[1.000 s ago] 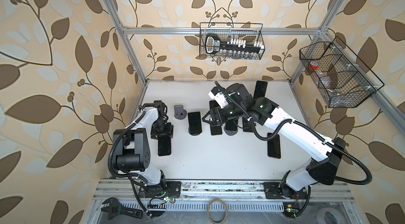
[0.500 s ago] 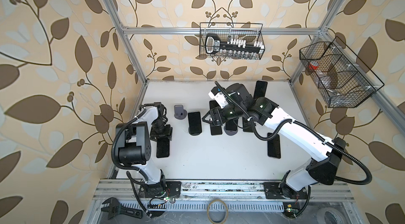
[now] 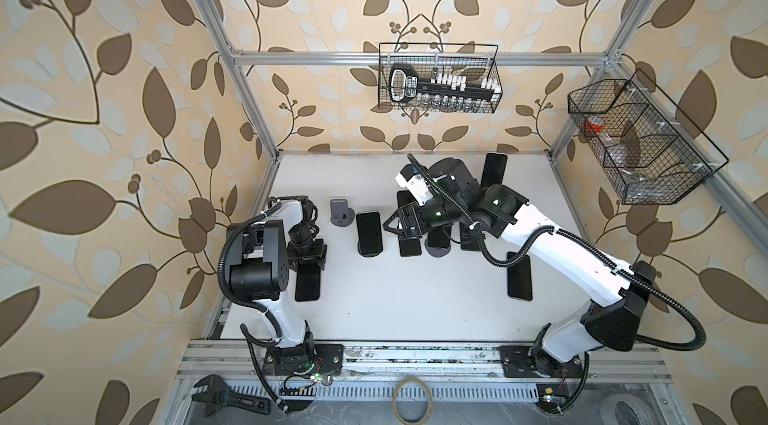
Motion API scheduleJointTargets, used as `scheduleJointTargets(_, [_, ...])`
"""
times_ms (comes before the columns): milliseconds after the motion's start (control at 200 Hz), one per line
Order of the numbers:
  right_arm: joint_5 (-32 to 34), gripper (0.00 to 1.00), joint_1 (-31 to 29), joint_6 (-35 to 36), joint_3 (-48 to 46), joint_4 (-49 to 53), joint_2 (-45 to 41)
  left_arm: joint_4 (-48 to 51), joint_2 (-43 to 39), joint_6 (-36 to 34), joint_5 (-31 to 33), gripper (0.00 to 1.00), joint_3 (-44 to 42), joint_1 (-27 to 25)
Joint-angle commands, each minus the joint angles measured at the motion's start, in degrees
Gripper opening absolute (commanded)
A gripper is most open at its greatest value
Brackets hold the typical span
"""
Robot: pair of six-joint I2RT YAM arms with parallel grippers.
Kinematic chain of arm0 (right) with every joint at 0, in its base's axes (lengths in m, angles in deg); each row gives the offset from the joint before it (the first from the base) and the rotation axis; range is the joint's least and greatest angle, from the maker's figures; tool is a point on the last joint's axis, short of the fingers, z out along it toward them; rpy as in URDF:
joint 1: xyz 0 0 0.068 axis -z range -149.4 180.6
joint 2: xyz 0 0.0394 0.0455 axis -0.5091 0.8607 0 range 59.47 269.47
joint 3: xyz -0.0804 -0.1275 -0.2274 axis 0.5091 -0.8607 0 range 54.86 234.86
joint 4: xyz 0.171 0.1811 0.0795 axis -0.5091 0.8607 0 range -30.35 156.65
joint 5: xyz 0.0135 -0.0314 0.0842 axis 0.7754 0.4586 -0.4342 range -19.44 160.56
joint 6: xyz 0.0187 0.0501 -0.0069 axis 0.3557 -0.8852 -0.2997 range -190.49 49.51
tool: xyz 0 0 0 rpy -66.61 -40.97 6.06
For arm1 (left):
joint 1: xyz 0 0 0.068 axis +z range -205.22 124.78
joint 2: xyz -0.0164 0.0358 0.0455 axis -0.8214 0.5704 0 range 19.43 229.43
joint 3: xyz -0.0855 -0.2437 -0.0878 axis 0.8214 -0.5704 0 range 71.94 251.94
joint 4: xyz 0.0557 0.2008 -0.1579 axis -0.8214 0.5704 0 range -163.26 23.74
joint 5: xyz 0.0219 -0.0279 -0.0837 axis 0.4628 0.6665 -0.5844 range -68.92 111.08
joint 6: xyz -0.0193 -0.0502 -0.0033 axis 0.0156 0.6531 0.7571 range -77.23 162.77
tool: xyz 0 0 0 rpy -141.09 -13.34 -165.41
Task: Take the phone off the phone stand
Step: 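Lower the pink-edged phone flat onto the table and open the left gripper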
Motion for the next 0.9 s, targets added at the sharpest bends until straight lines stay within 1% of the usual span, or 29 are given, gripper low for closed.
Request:
scheduleJointTargets(0, [0.0,0.84,-0.3,0.6,-1.3,-0.8,-1.8,3.2,0.1,-0.3,1.7,0.5,2.1,0.7])
scheduleJointTargets(310, [0.1,0.84,-0.3,0.7,-1.9,-1.2,-2.3,3.4,1.6,-0.2,2.1,0.59,2.3,0.7])
scheduleJointTargets(515, [0.2,0.84,-0.2,0.8,-2.2,-1.2,-2.5,3.8,3.2,-0.1,2.3,0.61,2.6,0.6])
scheduleJointTargets(710, [0.3,0.84,-0.2,0.8,-2.4,-1.2,-2.8,3.7,2.7,0.1,3.0,0.67,2.6,0.6])
scheduleJointTargets(895, [0.4,0.84,-0.2,0.9,-2.0,-1.2,-2.8,3.6,2.2,0.1,3.0,0.71,2.5,0.6])
